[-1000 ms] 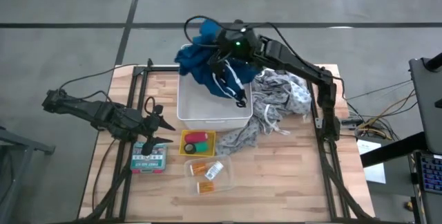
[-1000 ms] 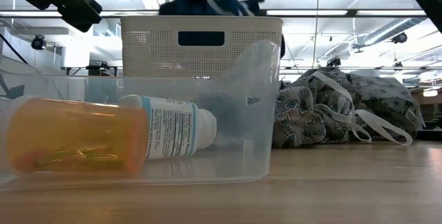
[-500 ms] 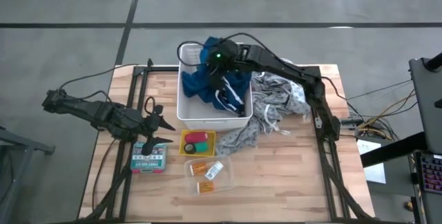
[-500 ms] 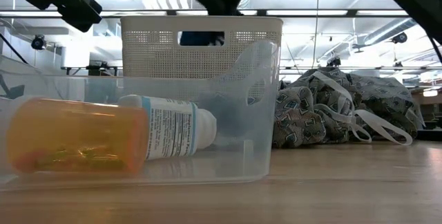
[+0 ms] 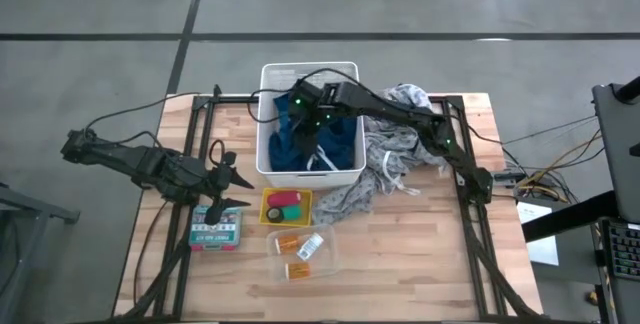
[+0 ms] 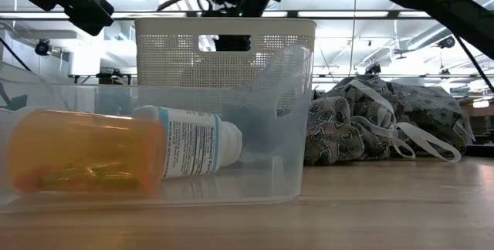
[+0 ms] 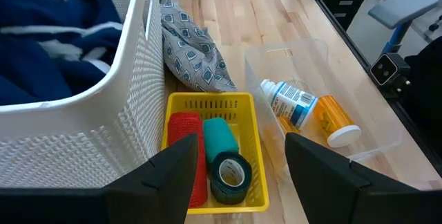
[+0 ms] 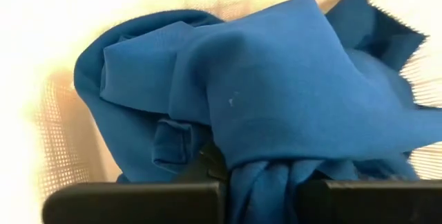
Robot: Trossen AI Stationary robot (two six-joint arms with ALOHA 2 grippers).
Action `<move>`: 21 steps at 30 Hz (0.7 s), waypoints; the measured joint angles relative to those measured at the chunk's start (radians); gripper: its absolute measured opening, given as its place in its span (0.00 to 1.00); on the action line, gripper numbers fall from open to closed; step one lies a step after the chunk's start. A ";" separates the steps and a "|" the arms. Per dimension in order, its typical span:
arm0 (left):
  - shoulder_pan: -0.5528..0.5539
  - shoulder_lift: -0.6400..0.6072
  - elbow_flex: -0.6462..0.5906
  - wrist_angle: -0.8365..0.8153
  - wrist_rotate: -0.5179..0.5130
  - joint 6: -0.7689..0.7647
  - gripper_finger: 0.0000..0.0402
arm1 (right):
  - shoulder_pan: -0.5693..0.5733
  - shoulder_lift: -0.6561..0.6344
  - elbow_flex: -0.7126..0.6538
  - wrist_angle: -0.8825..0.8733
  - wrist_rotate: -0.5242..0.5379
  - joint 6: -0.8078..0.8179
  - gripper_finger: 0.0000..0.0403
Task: Pick & Place Medicine items
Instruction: Put the blue lapover patient gown into the white laundry bin
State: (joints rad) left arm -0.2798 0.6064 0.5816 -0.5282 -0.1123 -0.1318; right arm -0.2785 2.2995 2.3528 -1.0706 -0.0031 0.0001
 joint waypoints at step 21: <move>0.000 0.000 0.000 0.000 0.000 0.000 0.56 | 0.024 0.006 0.000 -0.019 -0.003 0.001 0.12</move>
State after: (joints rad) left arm -0.2799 0.6064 0.5816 -0.5285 -0.1123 -0.1318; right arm -0.2543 2.3051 2.3524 -1.0893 -0.0062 0.0012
